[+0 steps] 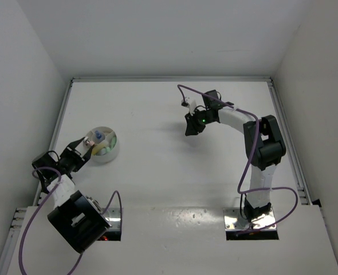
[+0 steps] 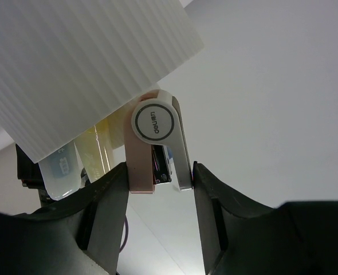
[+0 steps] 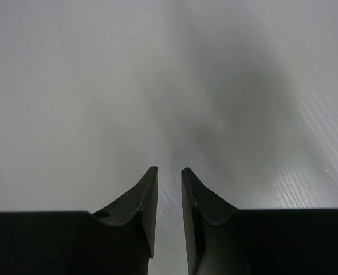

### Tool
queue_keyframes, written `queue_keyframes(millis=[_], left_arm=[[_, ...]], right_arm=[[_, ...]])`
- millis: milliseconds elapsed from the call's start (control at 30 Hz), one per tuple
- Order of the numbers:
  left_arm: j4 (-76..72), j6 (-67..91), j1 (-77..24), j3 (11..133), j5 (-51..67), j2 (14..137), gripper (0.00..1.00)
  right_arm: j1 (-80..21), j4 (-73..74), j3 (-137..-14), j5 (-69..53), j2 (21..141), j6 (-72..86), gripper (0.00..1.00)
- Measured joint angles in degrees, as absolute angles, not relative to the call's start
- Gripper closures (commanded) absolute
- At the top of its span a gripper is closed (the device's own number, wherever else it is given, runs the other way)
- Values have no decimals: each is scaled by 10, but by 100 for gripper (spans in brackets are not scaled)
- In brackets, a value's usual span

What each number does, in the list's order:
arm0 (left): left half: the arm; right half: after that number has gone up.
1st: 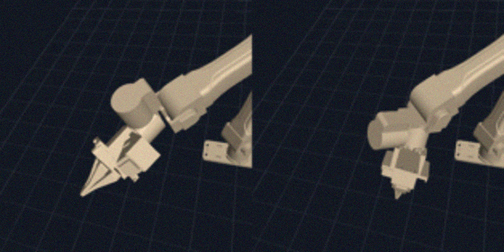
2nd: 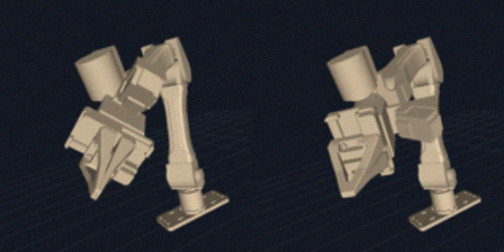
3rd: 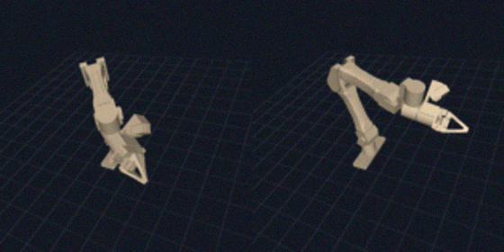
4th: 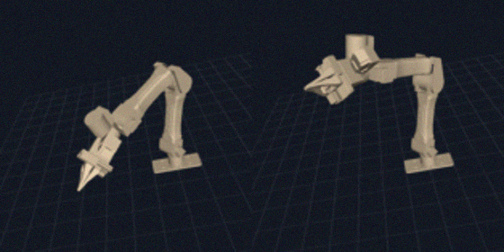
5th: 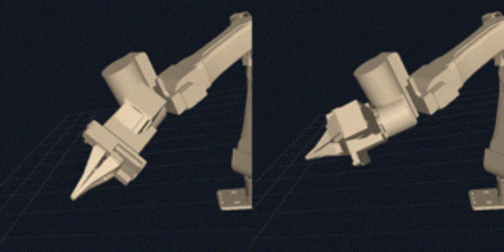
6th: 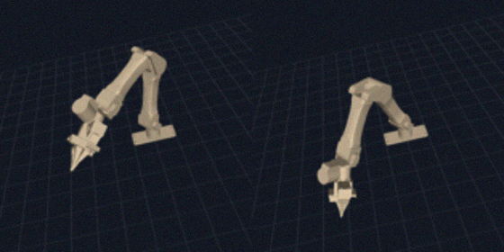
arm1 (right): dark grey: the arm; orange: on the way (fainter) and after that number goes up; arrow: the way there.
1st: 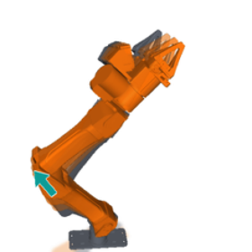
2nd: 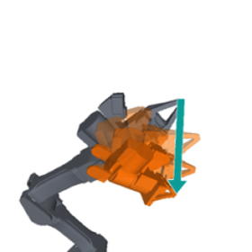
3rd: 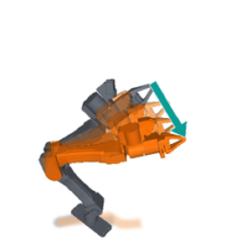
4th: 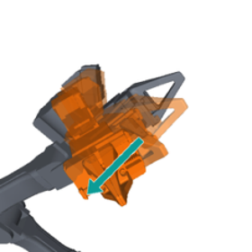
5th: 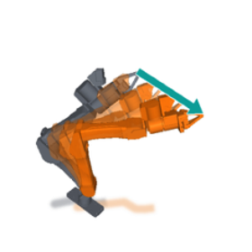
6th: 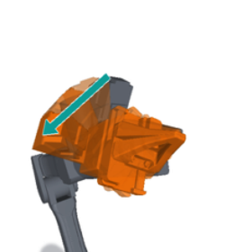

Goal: Sort the stationery into containers
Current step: Place the stationery into the container

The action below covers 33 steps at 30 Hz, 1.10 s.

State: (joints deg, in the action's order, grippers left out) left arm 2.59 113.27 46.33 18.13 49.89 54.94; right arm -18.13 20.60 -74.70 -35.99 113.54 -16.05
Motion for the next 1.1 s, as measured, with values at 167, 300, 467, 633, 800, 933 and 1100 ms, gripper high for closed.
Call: queue_keyframes(millis=[167, 300, 467, 633, 800, 933, 1100], left_arm=[[27, 1133, 463, 181, 499, 549, 48], [29, 1133, 463, 182, 499, 549, 48], [30, 1133, 463, 182, 497, 551, 48], [35, 1133, 463, 186, 495, 554, 46], [35, 1133, 463, 189, 488, 554, 46], [36, 1133, 463, 189, 486, 554, 45], [36, 1133, 463, 189, 486, 554, 45]], right_arm=[[-181, 206, -747, -360, 1135, -161, 77], [-181, 206, -747, -360, 1135, -161, 77], [-179, 206, -747, -360, 1135, -161, 77], [-176, 206, -747, -360, 1135, -161, 77], [-176, 206, -747, -360, 1135, -161, 77], [-175, 206, -747, -360, 1135, -161, 77], [-171, 206, -747, -360, 1135, -161, 77]])
